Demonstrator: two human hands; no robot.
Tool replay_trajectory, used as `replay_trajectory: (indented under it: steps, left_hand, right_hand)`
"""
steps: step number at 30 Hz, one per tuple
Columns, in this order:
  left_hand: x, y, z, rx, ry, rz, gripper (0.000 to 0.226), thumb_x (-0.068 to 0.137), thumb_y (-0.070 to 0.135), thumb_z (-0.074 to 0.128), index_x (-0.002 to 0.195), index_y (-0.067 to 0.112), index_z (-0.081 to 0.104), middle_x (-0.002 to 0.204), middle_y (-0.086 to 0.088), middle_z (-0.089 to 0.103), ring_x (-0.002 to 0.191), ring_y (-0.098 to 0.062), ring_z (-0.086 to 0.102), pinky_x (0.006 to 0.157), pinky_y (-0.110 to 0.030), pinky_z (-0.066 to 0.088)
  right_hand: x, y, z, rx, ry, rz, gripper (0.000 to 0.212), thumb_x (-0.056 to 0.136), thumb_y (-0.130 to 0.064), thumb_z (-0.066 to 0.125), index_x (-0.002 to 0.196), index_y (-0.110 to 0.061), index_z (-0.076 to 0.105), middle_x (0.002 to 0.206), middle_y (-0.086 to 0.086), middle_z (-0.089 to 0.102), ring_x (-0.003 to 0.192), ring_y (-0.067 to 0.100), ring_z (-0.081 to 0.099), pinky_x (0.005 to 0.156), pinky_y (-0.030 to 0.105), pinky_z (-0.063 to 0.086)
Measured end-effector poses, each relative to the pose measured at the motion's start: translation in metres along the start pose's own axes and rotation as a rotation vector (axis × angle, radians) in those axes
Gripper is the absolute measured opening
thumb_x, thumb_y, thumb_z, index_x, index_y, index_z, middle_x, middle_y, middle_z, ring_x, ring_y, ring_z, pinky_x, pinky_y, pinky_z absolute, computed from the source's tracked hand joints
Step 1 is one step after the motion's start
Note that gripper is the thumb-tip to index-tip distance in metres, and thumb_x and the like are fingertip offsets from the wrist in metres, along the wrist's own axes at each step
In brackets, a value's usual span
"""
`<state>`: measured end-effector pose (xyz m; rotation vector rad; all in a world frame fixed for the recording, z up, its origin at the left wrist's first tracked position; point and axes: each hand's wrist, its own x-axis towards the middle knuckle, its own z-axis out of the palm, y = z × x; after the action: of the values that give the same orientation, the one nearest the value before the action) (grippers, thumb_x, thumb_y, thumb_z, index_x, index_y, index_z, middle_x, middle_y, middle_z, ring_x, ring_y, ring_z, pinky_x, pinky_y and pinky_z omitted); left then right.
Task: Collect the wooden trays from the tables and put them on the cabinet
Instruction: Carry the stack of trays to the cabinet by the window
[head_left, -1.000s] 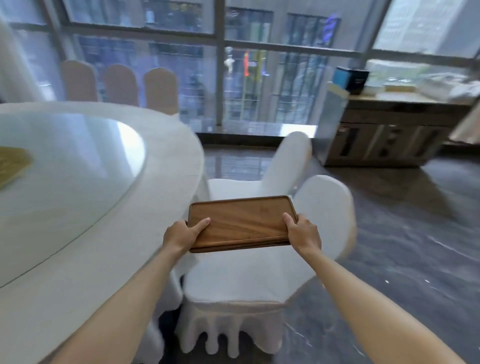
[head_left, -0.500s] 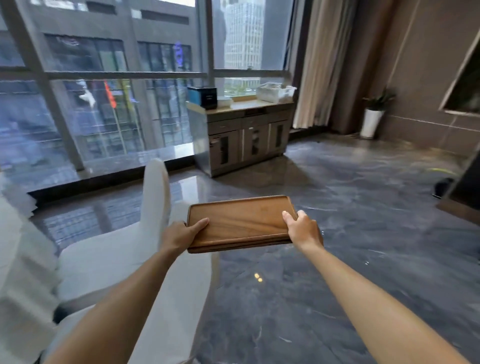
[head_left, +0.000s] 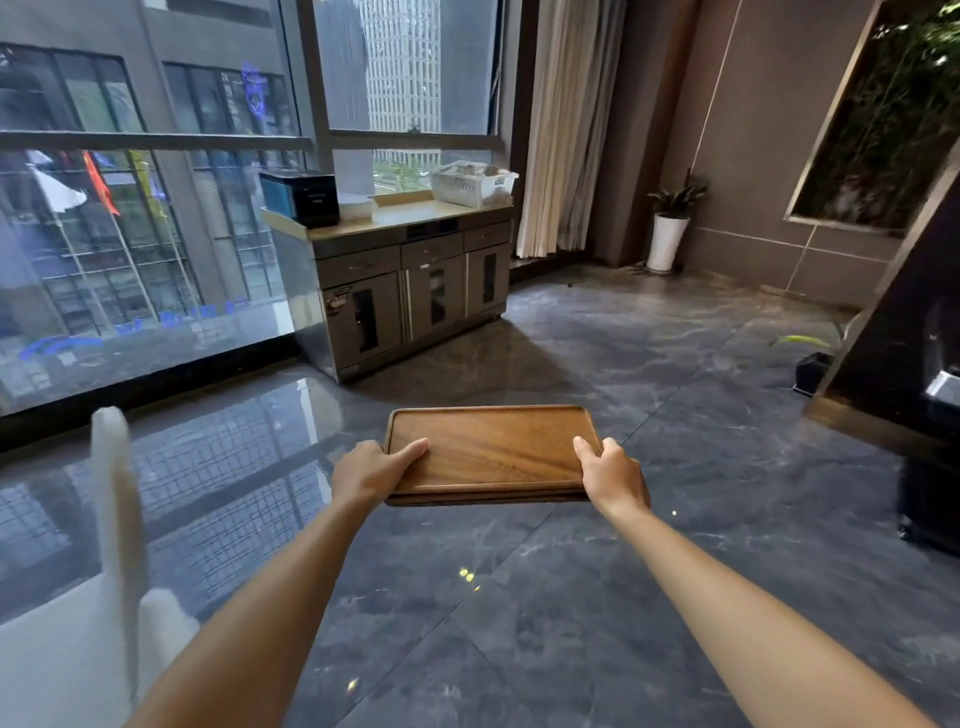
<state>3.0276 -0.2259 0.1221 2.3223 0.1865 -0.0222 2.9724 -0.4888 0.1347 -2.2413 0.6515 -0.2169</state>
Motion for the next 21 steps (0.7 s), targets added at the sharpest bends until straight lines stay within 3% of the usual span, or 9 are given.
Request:
replay_trajectory:
  steps: [12, 15, 21]
  left_hand:
    - [0.25, 0.094, 0.122, 0.04, -0.013, -0.059, 0.059, 0.07, 0.07, 0.056, 0.065, 0.011, 0.056, 0.065, -0.002, 0.059, 0.068, -0.023, 0.057, 0.055, -0.032, 0.037]
    - [0.32, 0.131, 0.146, 0.026, 0.02, -0.089, 0.057, 0.07, 0.068, 0.057, 0.061, 0.013, 0.054, 0.061, -0.002, 0.056, 0.065, -0.022, 0.055, 0.052, -0.031, 0.036]
    - [0.45, 0.197, 0.171, -0.008, 0.098, -0.114, 0.058, 0.071, 0.07, 0.055, 0.065, 0.012, 0.055, 0.066, -0.002, 0.058, 0.069, -0.024, 0.058, 0.061, -0.034, 0.041]
  right_hand:
    - [0.293, -0.001, 0.046, 0.015, -0.071, 0.022, 0.048, 0.094, -0.046, 0.037, 0.108, -0.003, 0.053, 0.118, 0.021, 0.061, 0.109, 0.038, 0.055, 0.088, 0.042, 0.044]
    - [0.384, -0.02, 0.047, 0.008, -0.102, -0.02, 0.048, 0.095, -0.045, 0.036, 0.113, -0.004, 0.052, 0.122, 0.02, 0.059, 0.111, 0.038, 0.054, 0.088, 0.041, 0.043]
    - [0.547, -0.074, 0.051, 0.009, -0.111, -0.12, 0.044, 0.094, -0.044, 0.038, 0.107, -0.004, 0.052, 0.117, 0.02, 0.062, 0.106, 0.039, 0.057, 0.076, 0.036, 0.039]
